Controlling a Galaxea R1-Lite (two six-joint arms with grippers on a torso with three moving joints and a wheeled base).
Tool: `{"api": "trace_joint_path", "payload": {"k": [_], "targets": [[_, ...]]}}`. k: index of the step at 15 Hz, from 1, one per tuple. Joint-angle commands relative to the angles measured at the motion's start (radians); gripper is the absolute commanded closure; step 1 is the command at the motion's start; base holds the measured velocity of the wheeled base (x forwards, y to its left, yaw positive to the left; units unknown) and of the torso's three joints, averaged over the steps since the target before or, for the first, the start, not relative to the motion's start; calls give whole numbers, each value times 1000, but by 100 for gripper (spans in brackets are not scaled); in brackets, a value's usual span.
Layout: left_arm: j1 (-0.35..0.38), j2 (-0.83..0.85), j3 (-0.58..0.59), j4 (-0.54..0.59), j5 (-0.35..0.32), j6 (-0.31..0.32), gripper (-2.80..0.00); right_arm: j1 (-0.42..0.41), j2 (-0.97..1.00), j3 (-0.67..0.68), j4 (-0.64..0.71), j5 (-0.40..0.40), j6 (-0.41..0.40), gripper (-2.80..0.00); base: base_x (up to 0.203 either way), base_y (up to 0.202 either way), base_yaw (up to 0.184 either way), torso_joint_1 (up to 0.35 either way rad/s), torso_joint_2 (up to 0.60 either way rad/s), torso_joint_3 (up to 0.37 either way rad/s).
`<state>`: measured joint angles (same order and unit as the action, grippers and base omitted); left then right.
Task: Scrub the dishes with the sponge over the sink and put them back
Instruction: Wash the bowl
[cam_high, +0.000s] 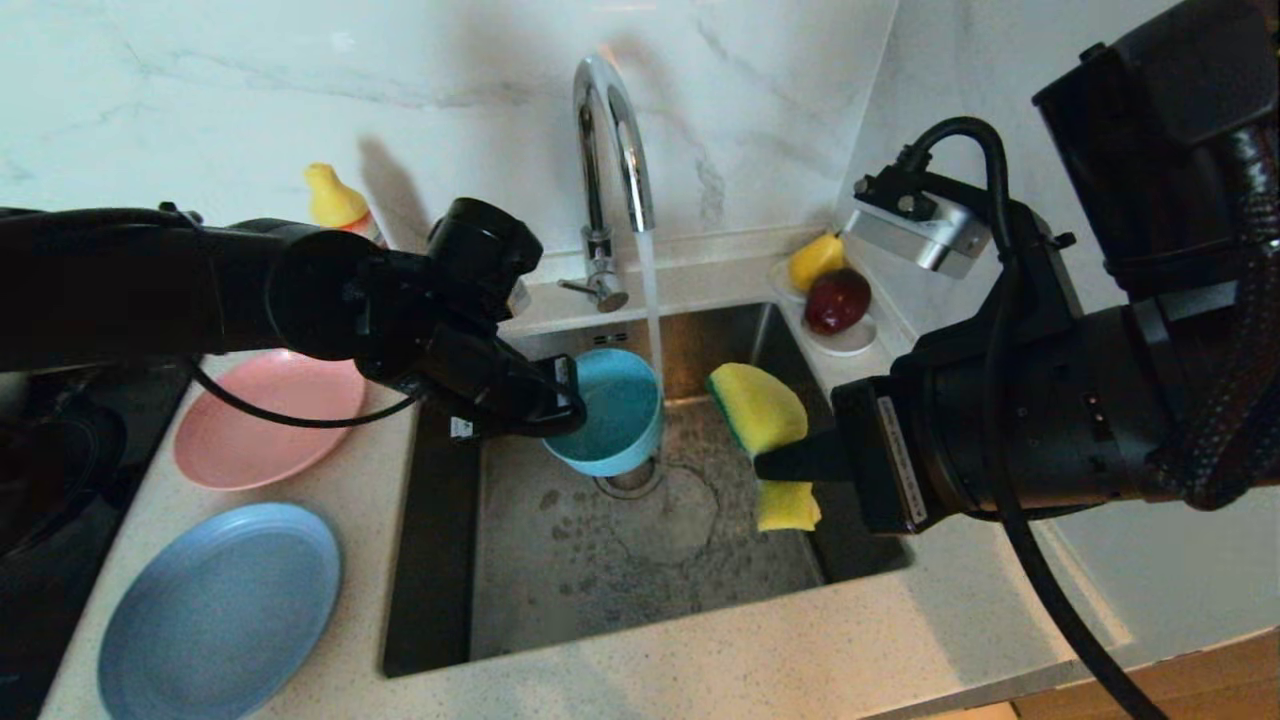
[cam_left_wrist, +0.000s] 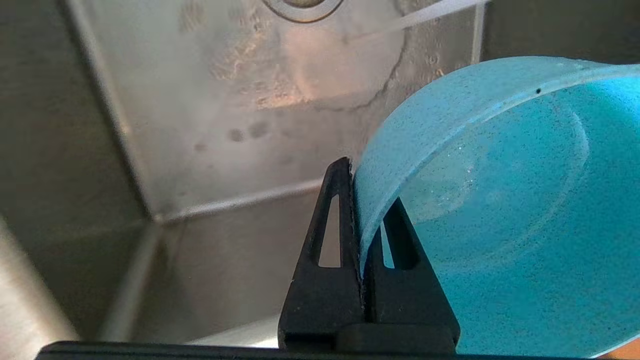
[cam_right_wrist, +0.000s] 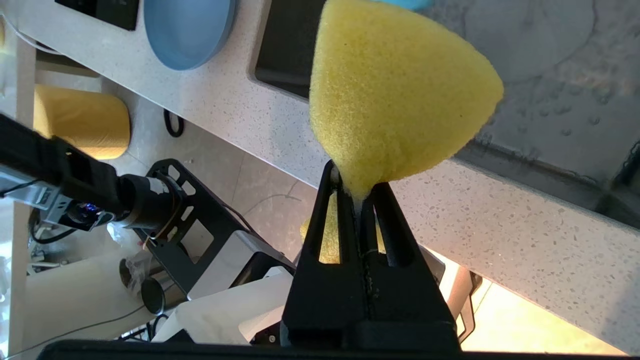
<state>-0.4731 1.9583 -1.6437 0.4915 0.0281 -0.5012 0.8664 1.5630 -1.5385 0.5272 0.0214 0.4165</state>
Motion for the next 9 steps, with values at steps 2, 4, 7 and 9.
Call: {"api": "trace_joint_path", "payload": {"k": [2, 4, 7, 9], "targets": [[-20, 86, -63, 2, 35, -41, 0, 0, -12, 3, 4, 0, 2, 0, 0, 0, 0, 0, 0, 0], [-20, 123, -99, 2, 52, -69, 0, 0, -20, 5, 4, 0, 2, 0, 0, 0, 0, 0, 0, 0], [-21, 179, -160, 2, 68, -100, 0, 0, -20, 7, 4, 2, 2, 0, 0, 0, 0, 0, 0, 0], [-21, 205, -191, 2, 74, -111, 0, 0, -21, 7, 4, 2, 2, 0, 0, 0, 0, 0, 0, 0]]}}
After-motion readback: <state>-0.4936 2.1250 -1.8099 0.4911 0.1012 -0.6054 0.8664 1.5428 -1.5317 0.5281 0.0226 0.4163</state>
